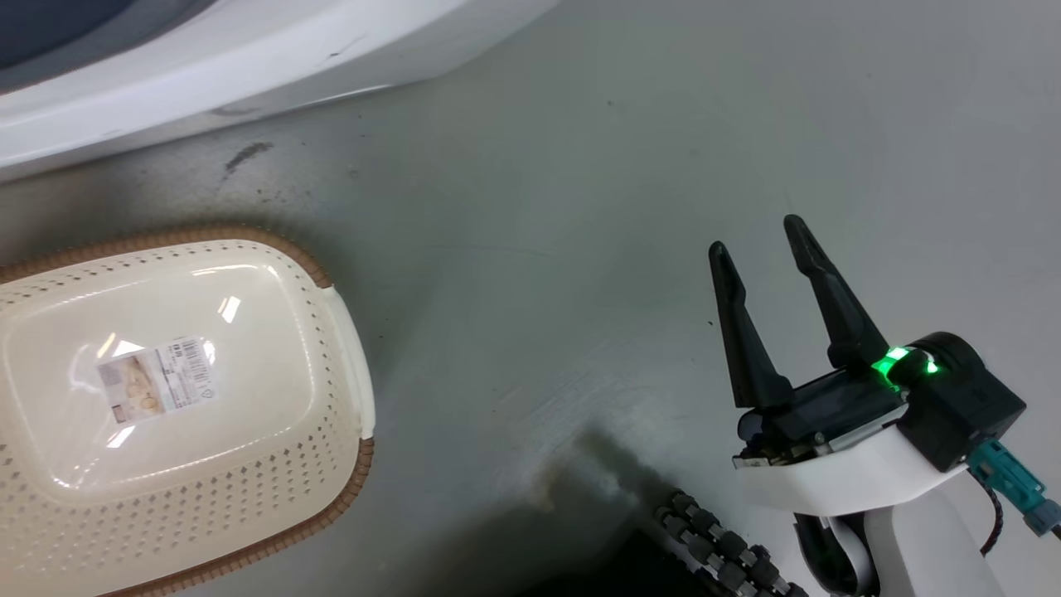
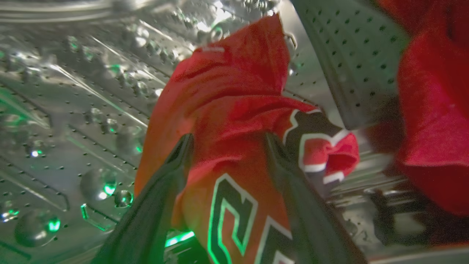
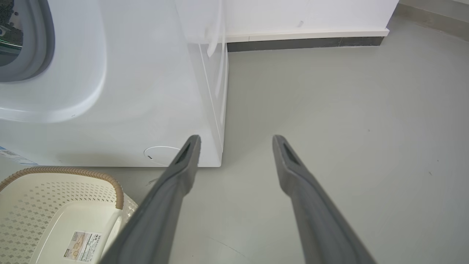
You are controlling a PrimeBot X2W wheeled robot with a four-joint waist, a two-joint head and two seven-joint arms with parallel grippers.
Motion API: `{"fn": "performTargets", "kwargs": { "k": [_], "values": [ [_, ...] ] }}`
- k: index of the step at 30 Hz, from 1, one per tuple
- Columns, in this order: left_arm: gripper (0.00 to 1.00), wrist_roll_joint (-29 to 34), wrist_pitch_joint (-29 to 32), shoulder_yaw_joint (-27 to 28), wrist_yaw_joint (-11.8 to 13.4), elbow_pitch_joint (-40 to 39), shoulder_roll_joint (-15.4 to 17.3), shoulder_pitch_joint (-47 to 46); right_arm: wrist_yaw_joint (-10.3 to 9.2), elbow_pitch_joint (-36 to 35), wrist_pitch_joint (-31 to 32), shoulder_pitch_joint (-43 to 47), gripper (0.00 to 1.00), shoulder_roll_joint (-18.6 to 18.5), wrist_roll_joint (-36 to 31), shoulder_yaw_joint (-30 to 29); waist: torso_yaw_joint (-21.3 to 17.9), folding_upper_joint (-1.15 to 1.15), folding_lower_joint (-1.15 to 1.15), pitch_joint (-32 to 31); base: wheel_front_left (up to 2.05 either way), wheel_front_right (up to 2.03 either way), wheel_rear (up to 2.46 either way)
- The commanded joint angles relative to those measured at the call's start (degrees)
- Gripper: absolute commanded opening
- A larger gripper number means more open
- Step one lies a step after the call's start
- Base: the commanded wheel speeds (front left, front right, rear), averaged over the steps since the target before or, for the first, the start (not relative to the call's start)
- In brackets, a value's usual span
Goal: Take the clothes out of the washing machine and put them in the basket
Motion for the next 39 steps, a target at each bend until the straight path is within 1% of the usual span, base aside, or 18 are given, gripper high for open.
{"fn": "performTargets", "kwargs": {
  "k": [1,7,12,13,14,15,18,23,25,27,28,29,32,34,39],
  "values": [
    [1.0,-1.24,2.53,-1.07,0.12,0.4,1.01,-1.55,-0.06,-0.48,-0.12,0.0,1.0,0.13,0.46,0.65,-1.22,0.0,-0.02,1.27,0.0,0.0,0.0],
    [1.0,-5.25,9.05,-3.71,0.12,0.25,3.78,-2.07,-0.06,-0.93,-0.12,0.25,1.0,0.12,1.37,1.94,-2.38,0.0,-0.02,2.48,0.0,0.0,0.0],
    [1.0,-8.46,12.86,-4.03,0.04,-0.07,5.14,-0.46,-0.06,-0.93,-0.12,-0.13,1.0,0.12,1.66,1.87,-2.55,0.0,-0.02,3.12,0.0,0.0,0.0],
    [0.48,-9.04,13.56,-4.2,-0.01,-0.31,5.07,-0.11,-0.06,-0.91,-0.12,-0.28,1.0,0.13,1.66,1.84,-2.48,0.0,-0.02,3.2,0.0,0.0,0.0],
    [0.07,-9.33,13.31,-4.15,0.0,-1.0,5.16,-0.13,-0.06,-0.91,-0.12,-0.44,1.0,0.13,1.62,1.81,-2.39,0.0,-0.02,3.29,0.0,0.0,0.0],
    [0.0,-9.47,12.68,-3.95,0.13,-1.56,5.39,-0.28,-0.06,-0.9,-0.12,-0.64,1.0,0.12,1.61,1.77,-2.34,0.0,-0.02,3.36,0.0,0.0,0.0],
    [0.0,-9.92,10.87,-3.74,0.24,-3.01,5.34,-0.37,-0.06,-0.65,-0.12,-1.15,1.0,0.12,1.38,1.53,-2.03,0.0,-0.02,3.13,0.0,0.0,0.0],
    [0.0,-11.66,7.01,-2.69,1.01,-3.86,3.21,0.1,-0.06,-0.28,-0.12,-1.61,1.0,0.12,0.84,0.64,-0.89,0.0,-0.02,1.61,0.0,0.0,0.0],
    [0.0,-11.44,4.21,-2.93,1.47,-4.35,2.54,0.64,-0.06,-0.02,-0.12,-1.7,1.0,0.12,0.83,-0.01,-0.15,0.0,-0.02,0.59,0.0,0.0,0.0],
    [0.0,-12.17,1.11,-2.62,2.02,-4.17,1.09,1.5,-0.06,0.35,-0.12,-2.08,1.0,0.11,0.42,-0.69,0.87,0.0,-0.02,-0.71,0.0,0.0,0.0],
    [0.0,-12.17,1.11,-2.62,2.02,-4.17,1.09,1.5,-0.06,0.35,-0.12,-2.08,1.0,0.11,0.42,-0.69,0.87,0.0,-0.02,-0.71,0.0,0.0,0.0],
    [0.0,-12.81,-2.61,-2.09,2.68,-3.73,-0.33,2.69,-0.06,0.8,-0.12,-2.44,1.0,0.1,-0.18,-1.33,1.88,0.0,-0.02,-2.46,0.0,0.0,0.0],
    [0.0,-13.31,-8.29,-2.08,3.38,-2.91,-2.17,4.75,-0.06,1.42,-0.12,-2.39,1.0,0.08,-1.01,-2.75,3.5,0.0,-0.02,-5.61,0.0,0.0,0.0],
    [0.0,-13.45,-11.7,-2.86,3.1,-2.22,-3.67,7.29,-0.06,1.86,-0.12,-2.09,1.0,0.08,-0.87,-4.14,4.74,0.0,-0.02,-7.84,0.0,0.0,0.0],
    [0.0,-15.8,-22.38,-2.04,3.26,-0.54,-6.88,13.96,-0.06,2.9,-0.12,-0.99,1.0,0.07,-2.5,-6.41,7.59,0.0,-0.02,-14.16,0.0,0.0,0.0]
  ]
}}
